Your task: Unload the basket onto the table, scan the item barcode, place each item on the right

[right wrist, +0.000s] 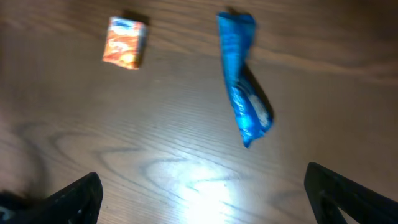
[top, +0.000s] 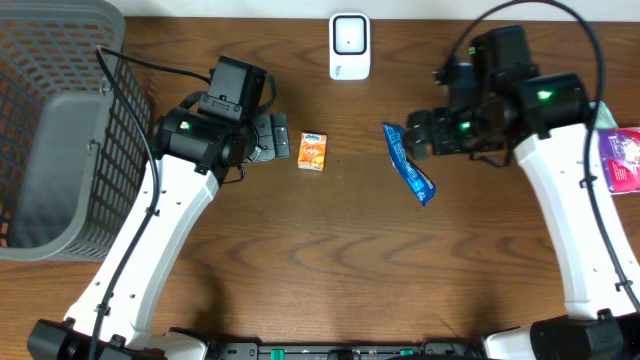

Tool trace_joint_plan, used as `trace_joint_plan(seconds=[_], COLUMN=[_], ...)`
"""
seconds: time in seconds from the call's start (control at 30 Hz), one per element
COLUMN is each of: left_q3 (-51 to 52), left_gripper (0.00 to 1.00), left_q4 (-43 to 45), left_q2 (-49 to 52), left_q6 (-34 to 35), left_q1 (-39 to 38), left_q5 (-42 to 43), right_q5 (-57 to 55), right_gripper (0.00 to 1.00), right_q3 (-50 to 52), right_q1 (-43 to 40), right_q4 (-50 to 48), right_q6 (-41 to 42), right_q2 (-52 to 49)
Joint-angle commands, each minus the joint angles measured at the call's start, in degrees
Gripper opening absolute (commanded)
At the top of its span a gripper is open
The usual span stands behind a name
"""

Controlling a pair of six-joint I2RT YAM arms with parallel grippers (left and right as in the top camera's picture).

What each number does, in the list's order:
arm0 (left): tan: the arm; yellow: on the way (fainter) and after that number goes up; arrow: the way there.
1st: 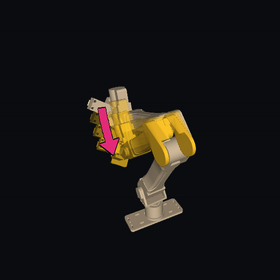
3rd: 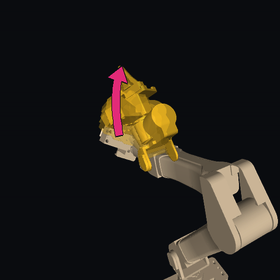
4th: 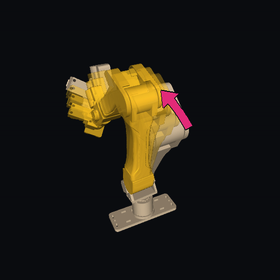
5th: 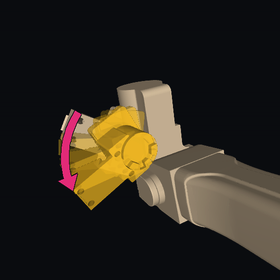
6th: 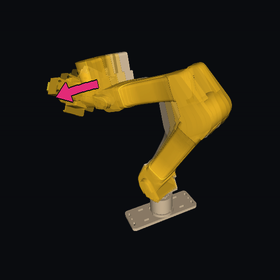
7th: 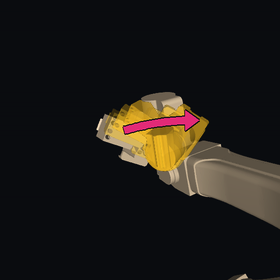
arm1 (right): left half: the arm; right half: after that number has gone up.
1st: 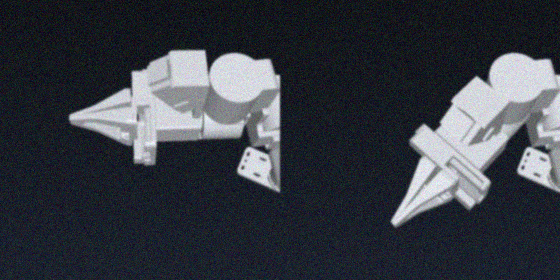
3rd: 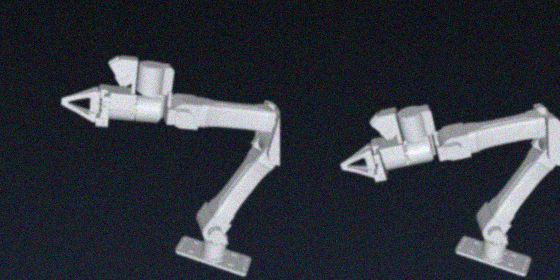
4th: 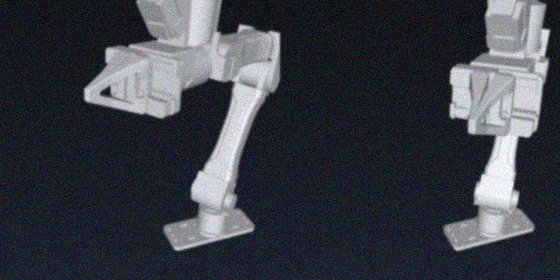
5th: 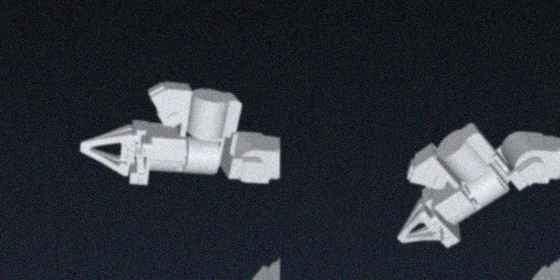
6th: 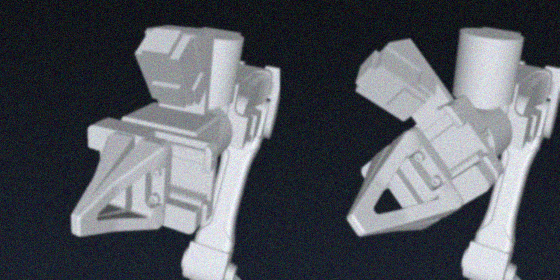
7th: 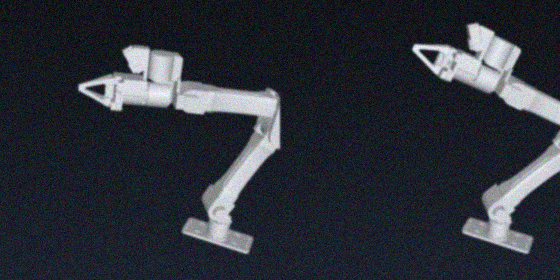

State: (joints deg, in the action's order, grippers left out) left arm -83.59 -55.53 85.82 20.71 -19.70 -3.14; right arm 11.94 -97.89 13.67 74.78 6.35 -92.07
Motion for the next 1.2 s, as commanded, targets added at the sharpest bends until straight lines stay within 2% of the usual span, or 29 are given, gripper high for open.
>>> trace_joint_plan(seconds=[0.0,0.23,0.6,1.0,1.17], left_q3=[-0.22,-0.22,-0.22,-0.22,-0.22], left_gripper=[0.98,0.98,0.98,0.98,0.98], left_q4=[-0.15,-0.15,-0.15,-0.15,-0.15], left_q2=[0.35,0.35,0.35,0.35,0.35], left_q6=[-0.55,-0.55,-0.55,-0.55,-0.55], left_q1=[0.13,0.13,0.13,0.13,0.13], left_q5=[-0.37,-0.35,-0.37,-0.37,-0.37], right_q5=[-1.16,-13.22,-13.6,-13.77,-15.47], right_gripper=[0.99,0.99,0.99,0.99,0.98], right_q3=[-0.24,-0.24,-0.22,-2.89,-2.62], right_q1=[5.18,10.95,14.21,14.49,14.51], right_q4=[-1.64,-5.84,-5.46,-3.23,-5.88], right_q6=[-3.48,-3.67,-3.87,-3.87,-3.82], right_q2=[0.55,-1.75,-14.23,-7.54,-5.64])
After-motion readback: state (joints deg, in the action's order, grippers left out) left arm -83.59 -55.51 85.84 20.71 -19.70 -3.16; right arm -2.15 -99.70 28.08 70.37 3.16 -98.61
